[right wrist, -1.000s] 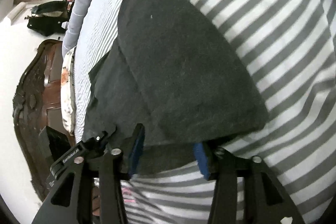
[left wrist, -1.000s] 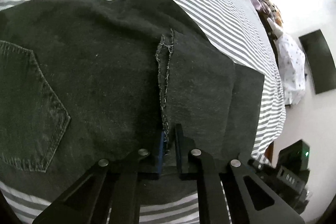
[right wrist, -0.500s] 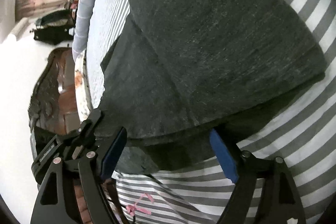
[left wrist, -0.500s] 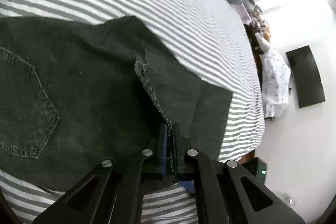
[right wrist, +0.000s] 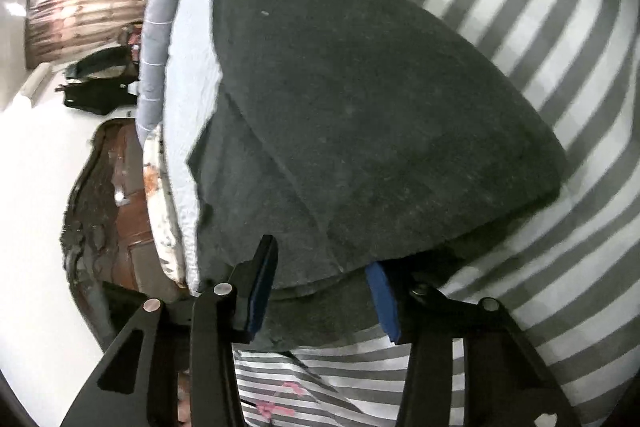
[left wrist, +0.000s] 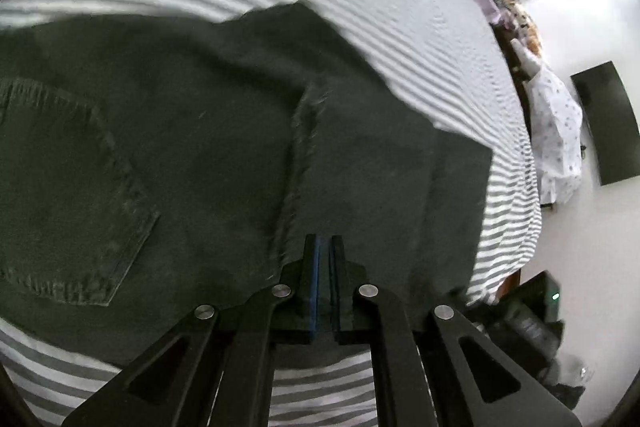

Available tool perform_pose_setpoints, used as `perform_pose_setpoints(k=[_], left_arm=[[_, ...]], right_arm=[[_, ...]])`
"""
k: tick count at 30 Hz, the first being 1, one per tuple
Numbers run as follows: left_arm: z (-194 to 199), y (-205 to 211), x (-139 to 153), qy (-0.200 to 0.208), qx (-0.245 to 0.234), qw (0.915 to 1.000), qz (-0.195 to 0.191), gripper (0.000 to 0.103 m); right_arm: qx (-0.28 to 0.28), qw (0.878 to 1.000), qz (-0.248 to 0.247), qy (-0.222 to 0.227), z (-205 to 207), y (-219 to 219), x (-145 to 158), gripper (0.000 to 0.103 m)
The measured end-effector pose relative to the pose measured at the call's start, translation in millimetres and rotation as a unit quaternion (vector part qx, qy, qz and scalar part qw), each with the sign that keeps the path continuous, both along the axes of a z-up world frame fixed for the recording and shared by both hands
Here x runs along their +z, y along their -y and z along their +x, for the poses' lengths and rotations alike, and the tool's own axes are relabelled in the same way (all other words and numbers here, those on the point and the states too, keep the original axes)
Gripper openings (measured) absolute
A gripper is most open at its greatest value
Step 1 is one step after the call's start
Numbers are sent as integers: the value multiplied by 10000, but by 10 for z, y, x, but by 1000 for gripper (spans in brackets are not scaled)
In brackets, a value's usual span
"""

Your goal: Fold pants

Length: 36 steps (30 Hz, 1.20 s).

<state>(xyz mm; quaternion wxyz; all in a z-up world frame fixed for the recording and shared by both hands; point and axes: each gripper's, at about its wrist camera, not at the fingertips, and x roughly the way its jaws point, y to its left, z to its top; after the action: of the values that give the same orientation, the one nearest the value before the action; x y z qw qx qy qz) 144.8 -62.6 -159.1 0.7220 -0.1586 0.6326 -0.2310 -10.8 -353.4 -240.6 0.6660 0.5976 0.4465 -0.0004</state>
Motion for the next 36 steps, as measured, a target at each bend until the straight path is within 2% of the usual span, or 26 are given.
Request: perform_pose_setpoints(k=[4, 8, 11, 14, 16, 18, 22, 23, 24, 28, 31, 36], left_arm=[[-71, -106, -63, -169, -17, 9998, -117, 7], [-237, -52, -99, -300, -310, 9987, -255, 10], [-364, 49, -145, -419, -547, 9971, -336, 15], [-418, 131, -216, -634, -563, 9945, -615, 19], [-416, 170, -277, -815, -459, 9920, -844, 29], [-386, 151, -292, -827, -293, 9916, -951, 47], [-297, 0, -228, -696, 119, 9867, -1467, 56], [-278, -33, -187, -629, 218, 9864, -1502, 65], [-252, -75, -175, -576, 298, 9876, -1432, 67], [-237, -150, -271, -816, 428, 9847, -1481, 67], [-255, -139, -336, -843, 463, 9856, -1394, 67], [-107, -164, -358, -896, 747, 9816, -1514, 67]], right_arm=[[-21, 9998, 65, 161, 69, 39, 36, 44], [60, 9999, 81, 138, 129, -10, 14, 44], [128, 9997, 30, 224, 165, 19, 38, 30], [116, 9994, 118, 298, 167, 55, 42, 27], [115, 9992, 152, 357, 173, 65, 57, 27], [119, 9991, 137, 374, 182, 65, 69, 27], [129, 9991, 155, 379, 190, 72, 73, 27], [132, 9990, 166, 383, 189, 74, 71, 27], [137, 9990, 161, 387, 192, 71, 68, 27], [124, 9989, 204, 403, 187, 108, 66, 26], [133, 9987, 177, 456, 197, 143, 93, 19], [111, 9987, 173, 464, 180, 165, 116, 16]])
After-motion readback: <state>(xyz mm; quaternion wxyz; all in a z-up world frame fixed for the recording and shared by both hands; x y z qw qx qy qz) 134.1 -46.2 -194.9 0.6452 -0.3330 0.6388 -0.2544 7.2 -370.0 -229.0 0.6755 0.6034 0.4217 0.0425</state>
